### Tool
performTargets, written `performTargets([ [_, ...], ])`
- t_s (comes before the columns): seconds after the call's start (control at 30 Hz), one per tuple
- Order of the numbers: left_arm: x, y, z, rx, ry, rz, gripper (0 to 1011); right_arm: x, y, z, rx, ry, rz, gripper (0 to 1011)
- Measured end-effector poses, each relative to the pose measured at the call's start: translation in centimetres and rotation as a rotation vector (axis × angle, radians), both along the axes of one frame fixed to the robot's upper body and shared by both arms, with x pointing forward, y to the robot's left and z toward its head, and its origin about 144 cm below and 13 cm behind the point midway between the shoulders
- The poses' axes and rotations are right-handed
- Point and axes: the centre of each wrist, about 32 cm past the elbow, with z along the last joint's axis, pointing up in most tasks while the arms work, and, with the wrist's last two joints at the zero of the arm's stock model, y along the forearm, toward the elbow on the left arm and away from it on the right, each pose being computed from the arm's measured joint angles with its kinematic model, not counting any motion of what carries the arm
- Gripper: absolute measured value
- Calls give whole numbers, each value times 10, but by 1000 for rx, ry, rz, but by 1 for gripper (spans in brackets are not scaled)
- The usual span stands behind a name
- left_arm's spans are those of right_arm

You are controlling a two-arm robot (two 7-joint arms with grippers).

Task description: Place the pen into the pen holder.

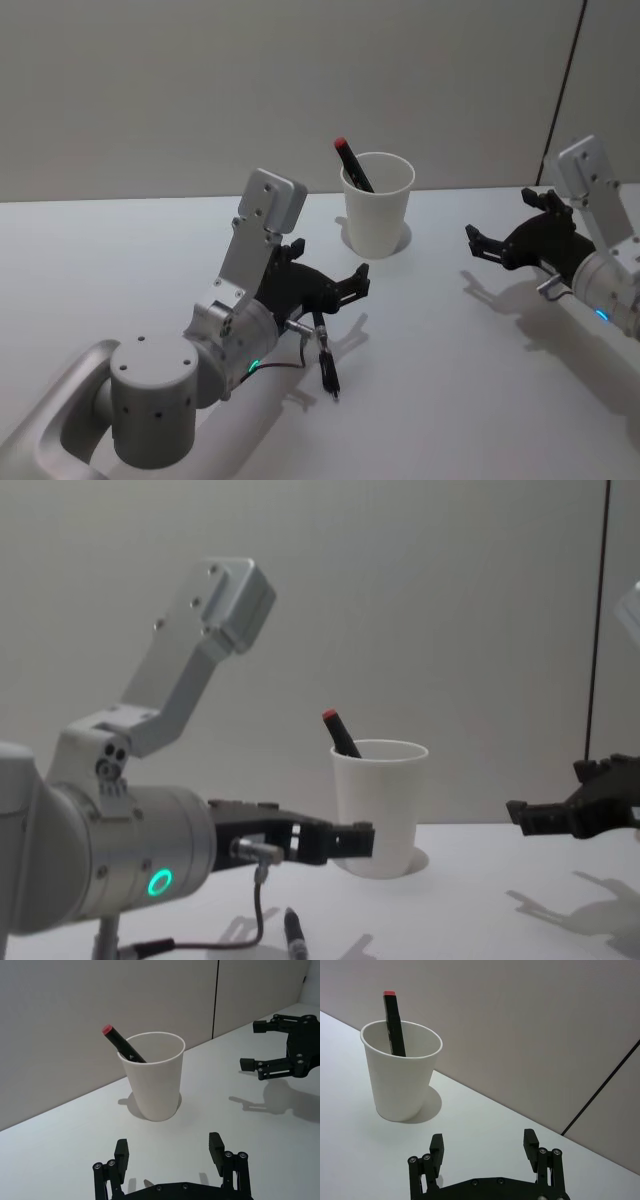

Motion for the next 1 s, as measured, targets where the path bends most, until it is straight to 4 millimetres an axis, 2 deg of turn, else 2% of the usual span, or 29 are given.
performTargets([
  [1.0,-14,0,-16,89,120,3,1001,0,0,0,0,0,0,1001],
])
